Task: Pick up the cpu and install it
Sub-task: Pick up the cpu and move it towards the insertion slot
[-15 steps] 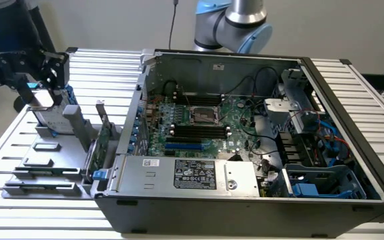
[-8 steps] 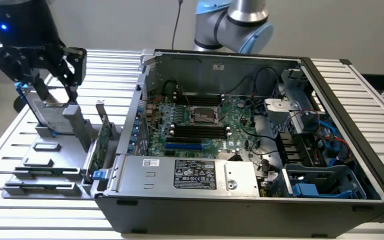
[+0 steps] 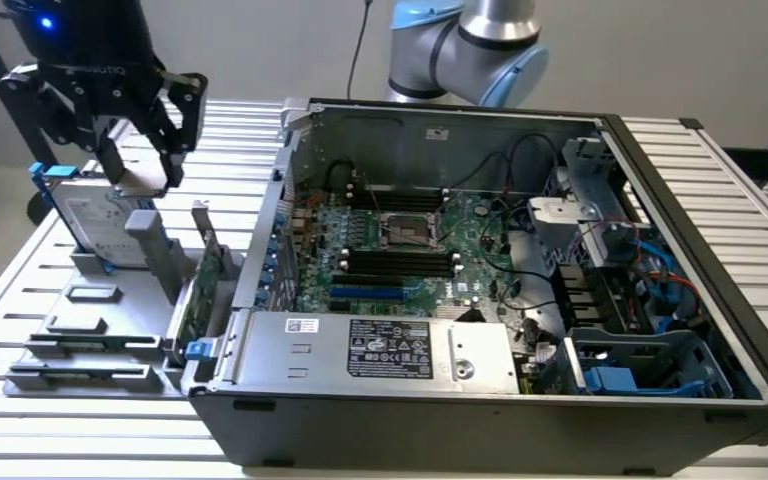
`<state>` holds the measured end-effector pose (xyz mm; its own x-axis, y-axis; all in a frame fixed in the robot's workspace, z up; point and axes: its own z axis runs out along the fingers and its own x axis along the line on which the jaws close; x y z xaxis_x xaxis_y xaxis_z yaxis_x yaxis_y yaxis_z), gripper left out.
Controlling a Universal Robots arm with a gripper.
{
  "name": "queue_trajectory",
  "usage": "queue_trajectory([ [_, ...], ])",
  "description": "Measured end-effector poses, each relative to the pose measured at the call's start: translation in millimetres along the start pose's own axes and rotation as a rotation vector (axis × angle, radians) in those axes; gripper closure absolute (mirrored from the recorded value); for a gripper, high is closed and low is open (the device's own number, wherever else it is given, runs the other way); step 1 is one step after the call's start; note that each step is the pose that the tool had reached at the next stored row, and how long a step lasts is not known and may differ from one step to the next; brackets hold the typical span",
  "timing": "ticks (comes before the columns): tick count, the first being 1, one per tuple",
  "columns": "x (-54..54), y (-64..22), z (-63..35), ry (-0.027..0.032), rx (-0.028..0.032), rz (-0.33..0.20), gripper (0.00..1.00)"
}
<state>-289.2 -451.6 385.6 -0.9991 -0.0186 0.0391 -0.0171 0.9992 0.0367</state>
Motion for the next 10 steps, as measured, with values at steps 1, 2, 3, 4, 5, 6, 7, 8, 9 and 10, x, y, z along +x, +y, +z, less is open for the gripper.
queue_trajectory([
  [1, -4.0, 0.4, -2.0, -0.0001, -0.0001, 0.000, 0.45],
  [2, -8.1, 0.7, -3.8, -0.0001, -0.0001, 0.000, 0.45],
  [3, -12.2, 1.1, -5.4, -0.0001, -0.0001, 0.000, 0.45],
  [4, -16.7, 1.5, -6.6, 0.0000, -0.0001, 0.000, 0.45],
  [5, -21.1, 1.9, -7.4, -0.0001, -0.0001, 0.000, 0.45],
  [6, -25.5, 2.4, -7.9, 0.0000, 0.0000, 0.000, 0.45],
  [7, -29.9, 3.0, -8.1, 0.0000, 0.0000, 0.000, 0.45],
  [8, -34.4, 3.7, -8.2, 0.0000, -0.0001, 0.000, 0.45],
  [9, -38.6, 4.5, -8.4, 0.0000, -0.0001, 0.000, 0.45],
  [10, -42.9, 5.4, -8.5, 0.0000, -0.0001, 0.000, 0.45],
])
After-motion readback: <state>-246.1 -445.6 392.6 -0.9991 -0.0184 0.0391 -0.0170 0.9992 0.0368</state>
